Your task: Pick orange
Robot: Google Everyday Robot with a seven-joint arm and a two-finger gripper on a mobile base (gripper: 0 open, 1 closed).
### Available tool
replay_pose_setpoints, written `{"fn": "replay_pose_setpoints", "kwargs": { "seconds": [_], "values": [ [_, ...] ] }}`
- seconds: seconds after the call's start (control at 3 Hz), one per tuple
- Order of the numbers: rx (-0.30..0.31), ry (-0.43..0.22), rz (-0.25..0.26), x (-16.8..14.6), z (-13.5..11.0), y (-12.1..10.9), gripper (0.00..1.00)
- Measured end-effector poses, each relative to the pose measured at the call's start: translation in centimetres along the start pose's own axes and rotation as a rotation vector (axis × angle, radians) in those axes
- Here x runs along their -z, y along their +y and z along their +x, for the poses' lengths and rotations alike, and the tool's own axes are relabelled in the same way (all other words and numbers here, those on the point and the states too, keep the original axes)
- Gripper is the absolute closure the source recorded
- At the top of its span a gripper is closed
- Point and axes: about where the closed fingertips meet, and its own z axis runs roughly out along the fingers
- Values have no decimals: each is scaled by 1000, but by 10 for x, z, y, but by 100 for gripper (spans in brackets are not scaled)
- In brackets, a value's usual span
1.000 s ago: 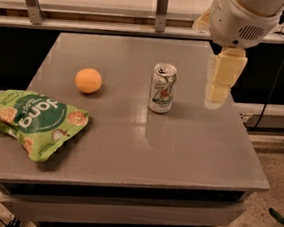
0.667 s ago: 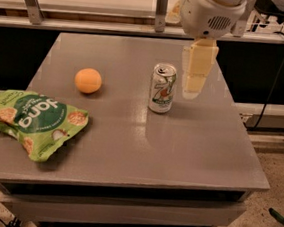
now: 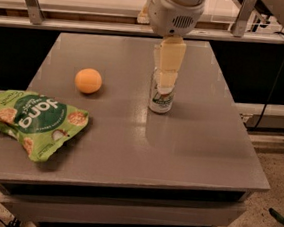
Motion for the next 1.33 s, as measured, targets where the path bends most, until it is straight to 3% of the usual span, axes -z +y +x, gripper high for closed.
{"fn": "replay_pose_setpoints", "kwargs": {
  "seconds": [0.33,0.67,1.0,1.33],
  "values": [
    [76,-15,-8,-10,-17,-14,0],
    [206,-49,-54,-41,-50,-36,0],
    [298,-82,-97,-75,-79,-52,0],
    [345,-98,-140,-109,-96,-57,0]
  ]
}}
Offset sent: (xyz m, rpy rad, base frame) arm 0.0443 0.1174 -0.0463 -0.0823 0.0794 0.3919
